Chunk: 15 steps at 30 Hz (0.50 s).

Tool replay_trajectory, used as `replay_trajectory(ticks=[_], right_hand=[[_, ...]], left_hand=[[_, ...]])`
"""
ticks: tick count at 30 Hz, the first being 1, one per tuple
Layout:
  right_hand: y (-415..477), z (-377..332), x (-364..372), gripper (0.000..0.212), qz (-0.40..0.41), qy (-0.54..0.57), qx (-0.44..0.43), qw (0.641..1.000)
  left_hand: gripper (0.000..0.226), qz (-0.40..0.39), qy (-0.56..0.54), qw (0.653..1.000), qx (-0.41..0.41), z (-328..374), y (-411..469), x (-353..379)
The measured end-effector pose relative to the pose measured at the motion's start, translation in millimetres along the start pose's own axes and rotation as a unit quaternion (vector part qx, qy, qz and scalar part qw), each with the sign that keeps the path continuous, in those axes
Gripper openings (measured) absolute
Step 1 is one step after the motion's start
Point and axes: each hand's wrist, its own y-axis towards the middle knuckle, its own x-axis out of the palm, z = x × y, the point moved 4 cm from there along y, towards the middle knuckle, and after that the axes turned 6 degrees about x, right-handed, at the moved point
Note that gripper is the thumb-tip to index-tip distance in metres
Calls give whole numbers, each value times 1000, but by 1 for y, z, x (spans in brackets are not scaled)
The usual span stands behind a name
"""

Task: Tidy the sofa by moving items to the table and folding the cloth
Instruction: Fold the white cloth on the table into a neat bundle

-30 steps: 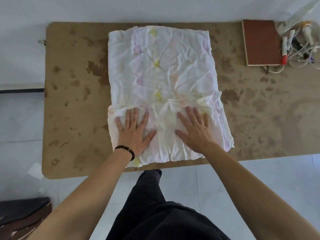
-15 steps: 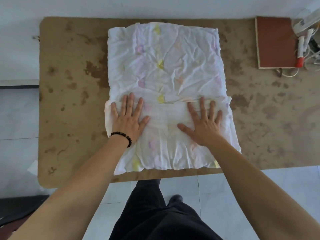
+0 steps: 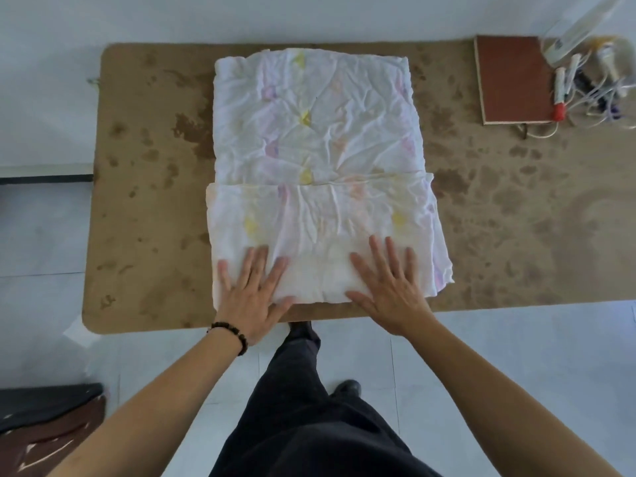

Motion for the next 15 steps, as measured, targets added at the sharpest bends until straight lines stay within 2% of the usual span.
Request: replay_trajectory(ticks=[2,3,7,9,13,15], right_hand=[[-4,28,13,88,-44,-4,88,995],[-4,35,15,92,-48,-8,102,994],[-10,30,4,104,-39,15,56,998],[-18,35,0,109,-31,19,64,997],[-31,61,8,94,-41,104,205,972],[-35,61,10,81,-17,108,202,973]], left_hand=[[85,-36,24,999,-19,-14,-10,20],[87,-44,25,999,-20,-17,-12,22],[85,-18,-4,1000,-16,-13,-10,13],[84,-6,-15,999,-28,-11,-13,12],[70,-12,-79,990,-119,-12,-24,20],[64,-6,-94,988,-124,0,-27,18]])
